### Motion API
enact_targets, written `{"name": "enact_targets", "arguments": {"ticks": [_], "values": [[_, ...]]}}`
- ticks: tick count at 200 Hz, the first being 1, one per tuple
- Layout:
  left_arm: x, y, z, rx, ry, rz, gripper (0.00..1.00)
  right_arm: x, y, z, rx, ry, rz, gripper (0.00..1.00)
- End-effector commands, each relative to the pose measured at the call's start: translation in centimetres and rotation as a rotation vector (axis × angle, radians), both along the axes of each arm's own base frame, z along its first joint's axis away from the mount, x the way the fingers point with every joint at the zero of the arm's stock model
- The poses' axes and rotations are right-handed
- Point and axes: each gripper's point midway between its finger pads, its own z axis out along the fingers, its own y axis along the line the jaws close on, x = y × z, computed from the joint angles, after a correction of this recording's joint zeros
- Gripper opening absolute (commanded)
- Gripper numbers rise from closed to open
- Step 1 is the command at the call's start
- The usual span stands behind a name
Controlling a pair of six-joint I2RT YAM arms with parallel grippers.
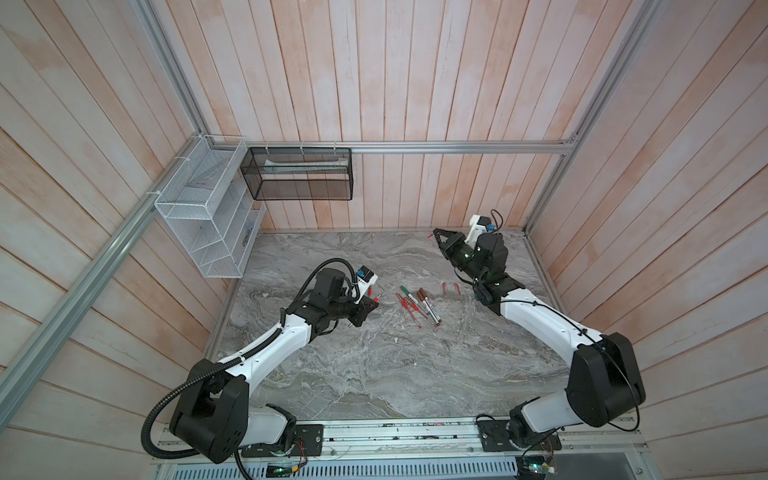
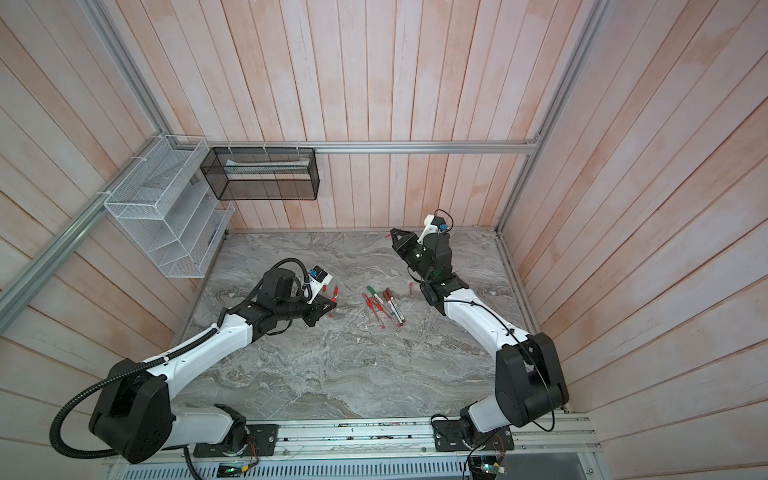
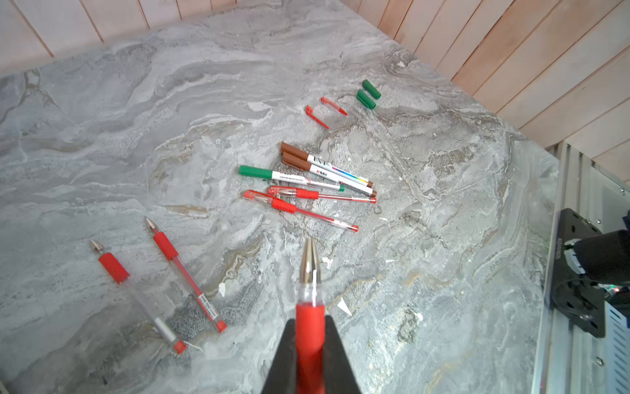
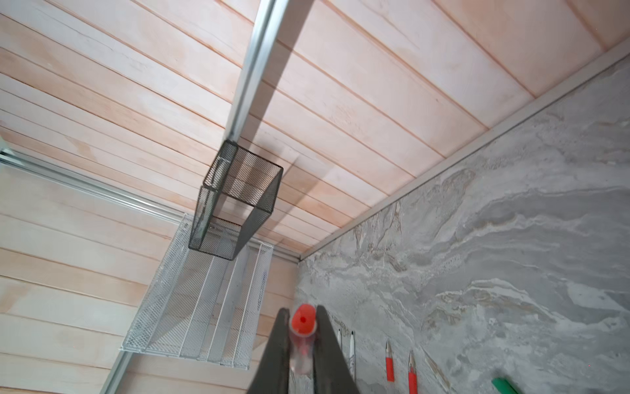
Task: Open the pen caps
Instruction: 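Grip the pen body with the left gripper and pull away from the right-held cap, then lay the uncapped red pen down with the left gripper while the right carries the cap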
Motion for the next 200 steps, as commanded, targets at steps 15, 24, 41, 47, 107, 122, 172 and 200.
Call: {"name": "enact_targets", "arguments": {"ticks": [15, 24, 41, 47, 107, 122, 172, 200], "values": [[2.4, 1.8, 0.7, 0.008, -0.006, 0.146, 0.0, -1.7, -2.1, -0.2, -0.049, -0.029, -0.039, 0.0], [3.5, 2.6, 1.0, -0.015, 0.008, 0.214, 0.0, -2.1, -2.8, -0.3, -0.083, -0.028, -0.052, 0.0], [6.0, 4.9, 1.5, -0.08, 0.071, 0.37, 0.0, -3.0, -4.1, -0.5, -0.134, -0.017, -0.057, 0.0], [6.8, 5.7, 1.6, -0.099, 0.09, 0.421, 0.0, -3.5, -4.5, -0.5, -0.152, -0.018, -0.055, 0.0], [10.9, 8.9, -1.1, -0.084, 0.22, 0.638, 0.0, -8.7, -7.4, -1.6, -0.372, -0.023, -0.037, 0.0], [11.6, 9.0, -2.4, -0.077, 0.261, 0.671, 0.0, -10.2, -8.3, -2.4, -0.409, -0.023, -0.053, 0.0], [11.9, 8.0, -7.2, -0.074, 0.411, 0.687, 0.0, -13.7, -11.0, -3.6, -0.42, -0.017, -0.102, 0.0], [12.3, 8.3, -9.0, -0.009, 0.411, 0.697, 0.0, -14.7, -12.0, -3.1, -0.42, -0.02, -0.126, 0.0]]}}
